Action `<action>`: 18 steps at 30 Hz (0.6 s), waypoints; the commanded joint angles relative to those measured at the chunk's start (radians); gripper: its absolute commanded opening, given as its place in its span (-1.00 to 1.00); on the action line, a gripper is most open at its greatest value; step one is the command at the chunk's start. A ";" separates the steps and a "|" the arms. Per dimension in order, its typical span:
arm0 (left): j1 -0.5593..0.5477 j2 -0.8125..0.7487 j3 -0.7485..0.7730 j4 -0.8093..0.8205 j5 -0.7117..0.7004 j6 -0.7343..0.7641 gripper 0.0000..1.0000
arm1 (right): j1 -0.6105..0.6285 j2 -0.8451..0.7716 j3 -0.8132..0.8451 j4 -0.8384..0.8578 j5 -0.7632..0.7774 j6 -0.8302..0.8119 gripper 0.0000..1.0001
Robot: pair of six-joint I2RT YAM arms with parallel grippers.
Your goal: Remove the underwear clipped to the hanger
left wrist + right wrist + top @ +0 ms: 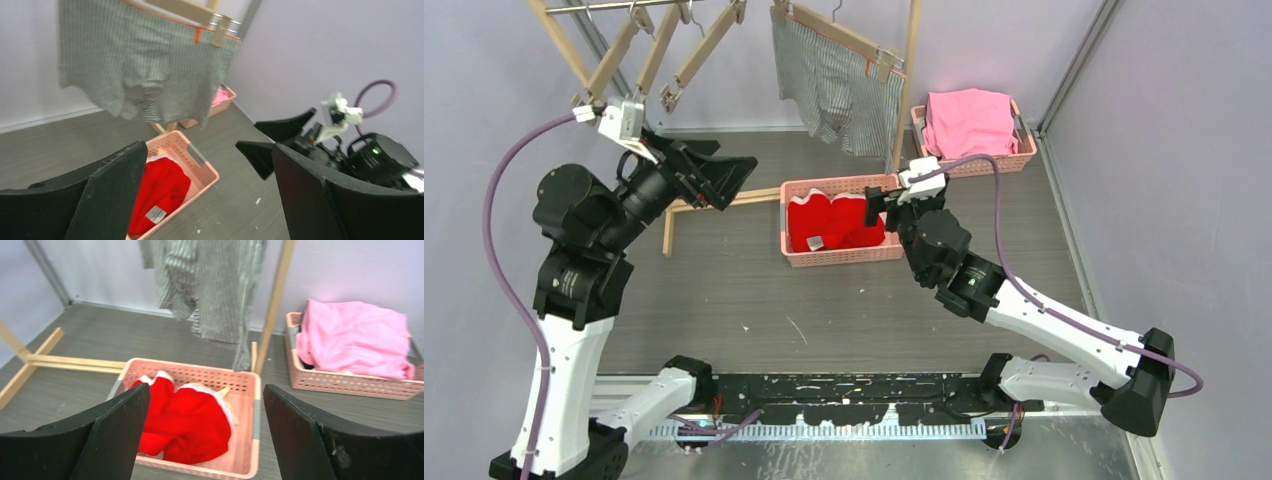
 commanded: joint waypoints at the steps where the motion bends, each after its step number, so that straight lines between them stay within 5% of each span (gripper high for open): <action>1: 0.000 0.096 0.126 0.016 0.276 0.006 0.96 | -0.051 -0.015 0.040 0.048 0.098 -0.080 0.77; 8: -0.101 0.197 0.230 -0.105 0.028 0.146 0.96 | -0.149 0.051 0.115 0.107 0.094 -0.111 0.57; 14: -0.347 0.331 0.379 -0.249 -0.320 0.312 0.96 | -0.233 0.068 0.134 0.177 0.113 -0.112 0.08; 18: -0.444 0.445 0.453 -0.275 -0.506 0.394 0.96 | -0.278 0.078 0.156 0.195 0.105 -0.102 -0.01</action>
